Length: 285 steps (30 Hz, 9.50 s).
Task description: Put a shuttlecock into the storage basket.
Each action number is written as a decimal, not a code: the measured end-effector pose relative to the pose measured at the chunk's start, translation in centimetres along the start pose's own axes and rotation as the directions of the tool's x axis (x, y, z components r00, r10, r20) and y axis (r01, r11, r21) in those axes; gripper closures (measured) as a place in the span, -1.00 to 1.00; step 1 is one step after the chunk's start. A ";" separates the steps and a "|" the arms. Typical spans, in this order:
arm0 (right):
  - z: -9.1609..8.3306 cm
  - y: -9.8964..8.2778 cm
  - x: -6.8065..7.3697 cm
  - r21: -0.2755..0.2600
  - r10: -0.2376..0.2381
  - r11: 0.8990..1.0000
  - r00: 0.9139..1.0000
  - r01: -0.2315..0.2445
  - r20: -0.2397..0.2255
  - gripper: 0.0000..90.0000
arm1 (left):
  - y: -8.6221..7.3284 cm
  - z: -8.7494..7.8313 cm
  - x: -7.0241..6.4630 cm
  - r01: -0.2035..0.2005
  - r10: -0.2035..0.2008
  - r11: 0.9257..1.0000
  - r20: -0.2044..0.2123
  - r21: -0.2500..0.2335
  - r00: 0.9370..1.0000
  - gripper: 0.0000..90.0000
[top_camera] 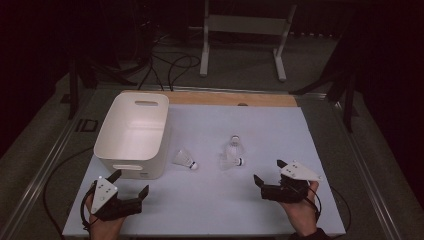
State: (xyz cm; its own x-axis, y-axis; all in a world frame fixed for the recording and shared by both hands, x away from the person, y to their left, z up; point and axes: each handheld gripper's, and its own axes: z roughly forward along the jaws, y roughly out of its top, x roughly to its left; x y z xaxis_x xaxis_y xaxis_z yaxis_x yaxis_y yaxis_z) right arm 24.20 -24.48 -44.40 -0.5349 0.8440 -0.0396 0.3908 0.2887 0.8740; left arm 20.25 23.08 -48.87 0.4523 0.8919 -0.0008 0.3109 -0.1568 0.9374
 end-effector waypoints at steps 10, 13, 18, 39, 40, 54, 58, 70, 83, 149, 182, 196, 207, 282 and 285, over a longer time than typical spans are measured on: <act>0.6 1.2 0.4 0.020 0.006 1.000 1.000 -0.006 0.007 -0.82 | 0.0 0.0 0.0 -0.005 0.005 1.000 0.002 0.002 1.000 -1.00; 0.8 1.5 0.6 0.027 -0.010 1.000 1.000 0.009 0.001 -0.81 | 0.0 0.0 -0.1 -0.005 0.005 1.000 0.002 0.002 1.000 -1.00; 1.3 2.3 0.9 0.039 -0.014 0.999 1.000 0.014 -0.009 -0.81 | 0.0 0.0 -0.1 -0.003 0.003 1.000 -0.002 -0.003 1.000 -1.00; 3.7 4.8 2.2 0.045 -0.034 0.998 0.999 0.036 -0.031 -0.81 | 0.0 0.0 -0.1 0.001 -0.001 1.000 -0.006 -0.008 1.000 -1.00; 3.8 4.9 2.3 0.047 -0.036 0.998 0.999 0.038 -0.034 -0.81 | 0.0 0.0 -0.1 0.000 0.000 1.000 -0.006 -0.008 1.000 -1.00; 6.3 5.7 2.8 0.083 -0.087 0.993 0.996 0.087 -0.004 -0.81 | 0.0 0.0 -0.1 -0.002 0.002 1.000 -0.004 -0.007 1.000 -1.00; 7.0 5.7 3.0 0.101 -0.099 0.990 0.995 0.098 0.002 -0.80 | 0.0 0.0 -0.1 -0.001 0.001 1.000 -0.003 -0.008 1.000 -1.00; 8.8 5.8 3.6 0.116 -0.114 0.987 0.993 0.112 0.010 -0.77 | 0.0 0.1 -0.1 -0.004 0.004 1.000 -0.002 -0.008 1.000 -1.00; 10.8 5.8 4.3 0.145 -0.126 0.982 0.992 0.123 0.014 -0.77 | 0.0 0.1 -0.1 -0.005 0.005 1.000 -0.001 -0.010 1.000 -1.00; 11.2 4.1 1.6 0.293 -0.105 0.954 0.986 0.064 0.129 0.98 | 0.1 -0.1 0.0 -0.004 0.004 1.000 -0.005 -0.018 1.000 -1.00; 9.0 6.3 0.7 0.130 0.074 0.988 0.996 -0.081 0.057 0.98 | 0.1 -0.1 -0.1 -0.005 0.004 1.000 -0.006 -0.022 1.000 -1.00; 8.7 7.2 0.9 0.094 0.095 0.991 0.995 -0.097 0.028 0.98 | 0.1 -0.1 -0.1 -0.006 0.006 1.000 -0.006 -0.024 1.000 -1.00; 8.8 7.7 1.1 0.089 0.109 0.990 0.994 -0.109 0.005 0.98 | 0.1 -0.1 -0.1 -0.006 0.005 1.000 -0.006 -0.025 1.000 -1.00; 9.4 13.3 3.1 0.007 0.089 0.996 0.992 -0.089 -0.084 0.98 | 0.1 -0.1 0.0 -0.005 0.004 1.000 -0.004 -0.028 1.000 -1.00; 9.4 13.4 3.1 0.010 0.089 0.996 0.992 -0.089 -0.084 0.98 | 0.1 -0.1 -0.1 -0.004 0.004 1.000 -0.004 -0.029 1.000 -1.00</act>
State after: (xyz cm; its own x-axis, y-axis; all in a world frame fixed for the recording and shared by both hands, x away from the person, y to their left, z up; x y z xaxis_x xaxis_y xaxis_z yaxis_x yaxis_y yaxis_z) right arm 34.84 -13.77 -37.33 -0.5588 0.8255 0.0792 0.4441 0.2172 0.8692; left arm 20.16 23.07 -48.75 0.4502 0.8929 0.0047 0.2849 -0.1487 0.9470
